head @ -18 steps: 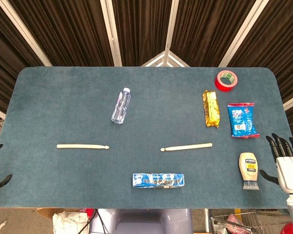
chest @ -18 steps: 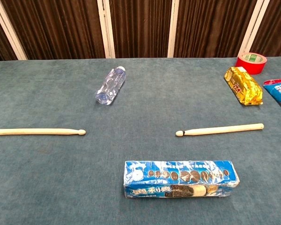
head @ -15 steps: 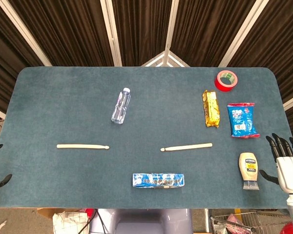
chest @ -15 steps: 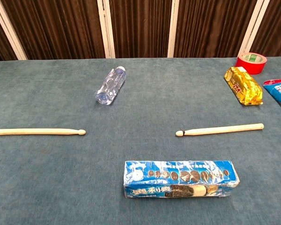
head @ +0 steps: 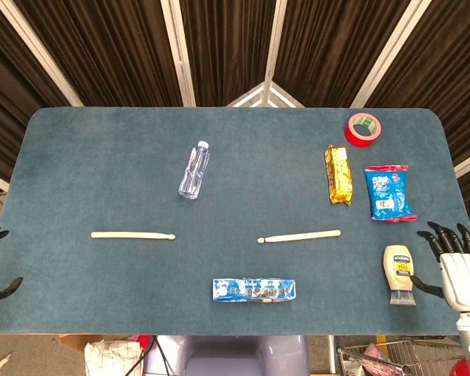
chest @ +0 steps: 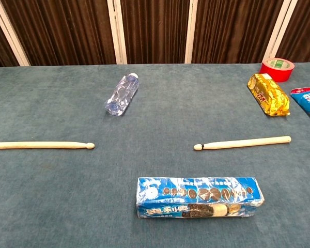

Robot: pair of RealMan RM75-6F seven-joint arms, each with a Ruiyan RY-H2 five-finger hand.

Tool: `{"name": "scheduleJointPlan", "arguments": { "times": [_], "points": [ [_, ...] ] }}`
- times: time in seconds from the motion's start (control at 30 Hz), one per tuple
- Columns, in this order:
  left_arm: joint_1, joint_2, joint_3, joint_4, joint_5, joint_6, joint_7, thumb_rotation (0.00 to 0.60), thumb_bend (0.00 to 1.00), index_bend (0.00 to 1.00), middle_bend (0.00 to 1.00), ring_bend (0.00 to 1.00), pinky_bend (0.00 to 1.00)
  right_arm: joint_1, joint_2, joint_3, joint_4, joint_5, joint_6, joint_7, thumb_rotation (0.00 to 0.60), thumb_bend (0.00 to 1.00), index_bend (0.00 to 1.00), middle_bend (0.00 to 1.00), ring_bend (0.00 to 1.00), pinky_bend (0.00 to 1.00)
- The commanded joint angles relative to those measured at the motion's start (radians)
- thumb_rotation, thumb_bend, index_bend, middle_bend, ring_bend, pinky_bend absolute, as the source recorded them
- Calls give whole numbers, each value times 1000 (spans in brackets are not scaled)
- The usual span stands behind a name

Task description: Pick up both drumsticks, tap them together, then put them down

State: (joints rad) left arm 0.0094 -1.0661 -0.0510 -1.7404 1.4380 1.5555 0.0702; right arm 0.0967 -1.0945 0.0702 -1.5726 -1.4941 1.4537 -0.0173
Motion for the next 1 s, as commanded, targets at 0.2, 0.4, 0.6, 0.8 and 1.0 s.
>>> {"name": "scheduleJointPlan", "arguments": {
  "times": [0.2,0.4,0.6,0.8,1.0],
  "points": [
    [-17,-6,-23,14,-45,-28,0,600,264,212,174,0,0,72,-37,8,-9,-9,-96,-43,600,75,283,210,194,36],
    [-19,-8,-26,19,-47,-29,-7,600,264,223,184,0,0,199,-79,51,-33,73,-293,-162,600,80,283,212,194,36],
    [-21,-9,-30,21,-60,-33,-7,600,264,224,187,0,0,336,-156,98,-38,277,-472,-404,600,111,292,211,194,36],
    [-20,-7,-32,19,-64,-33,-10,600,264,228,188,0,0,396,-208,110,-32,396,-508,-514,600,143,331,242,199,36],
    [-23,-7,-34,23,-70,-38,-12,600,264,229,188,0,0,449,-256,112,-16,474,-505,-609,600,217,390,326,215,36]
  ]
}}
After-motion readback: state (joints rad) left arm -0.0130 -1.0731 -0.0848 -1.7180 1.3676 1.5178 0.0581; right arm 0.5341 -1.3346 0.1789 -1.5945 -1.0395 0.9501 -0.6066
